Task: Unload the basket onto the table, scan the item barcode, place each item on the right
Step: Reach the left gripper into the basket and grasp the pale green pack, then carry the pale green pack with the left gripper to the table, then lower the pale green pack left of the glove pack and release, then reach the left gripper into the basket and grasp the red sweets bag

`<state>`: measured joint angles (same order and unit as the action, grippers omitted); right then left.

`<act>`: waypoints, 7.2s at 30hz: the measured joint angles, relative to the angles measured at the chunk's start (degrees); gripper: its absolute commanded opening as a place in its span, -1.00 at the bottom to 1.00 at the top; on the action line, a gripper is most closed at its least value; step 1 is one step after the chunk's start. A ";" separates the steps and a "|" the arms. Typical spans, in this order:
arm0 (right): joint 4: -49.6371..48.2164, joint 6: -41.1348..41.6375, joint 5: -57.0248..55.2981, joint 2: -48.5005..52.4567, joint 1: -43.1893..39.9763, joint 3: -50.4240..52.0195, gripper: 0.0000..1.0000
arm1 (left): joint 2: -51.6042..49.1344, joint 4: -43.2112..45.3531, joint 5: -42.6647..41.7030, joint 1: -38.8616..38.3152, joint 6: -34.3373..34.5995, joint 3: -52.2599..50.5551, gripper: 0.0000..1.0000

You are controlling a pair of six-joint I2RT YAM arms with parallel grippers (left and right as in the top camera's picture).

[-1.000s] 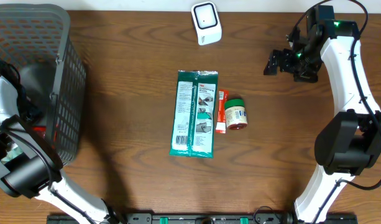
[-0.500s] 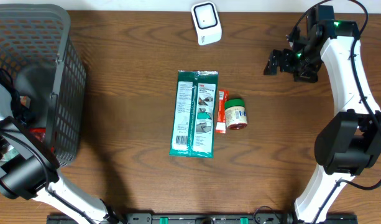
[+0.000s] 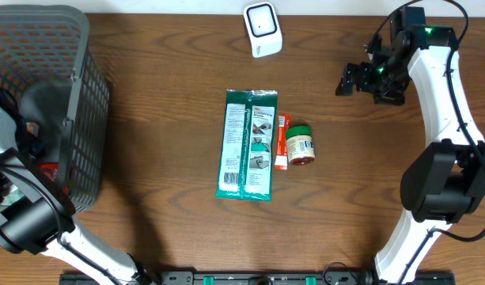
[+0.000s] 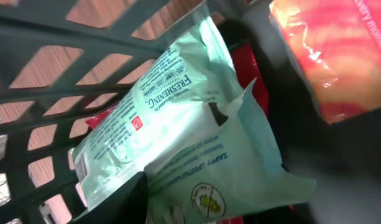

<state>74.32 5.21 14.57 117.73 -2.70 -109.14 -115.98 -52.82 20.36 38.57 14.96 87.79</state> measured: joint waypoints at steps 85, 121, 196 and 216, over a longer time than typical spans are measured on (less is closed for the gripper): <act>0.00 0.00 0.00 0.00 0.00 0.00 0.99 | 3.04 9.22 -2.51 -69.42 20.68 -7.52 0.56; 0.00 0.00 0.00 0.00 0.00 0.00 0.99 | -2.01 11.74 -29.59 -59.67 4.22 -4.96 -0.85; 0.00 0.00 0.00 0.00 0.00 0.00 0.99 | 6.69 17.00 -9.75 -57.79 7.74 -17.27 -0.85; 0.00 0.00 0.02 0.00 0.00 0.00 0.99 | 7.39 19.93 -15.15 -57.79 6.56 -17.22 -0.78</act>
<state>74.32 5.21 14.59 117.73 -2.70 -109.14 -108.60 -32.88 5.21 -19.22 21.52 70.57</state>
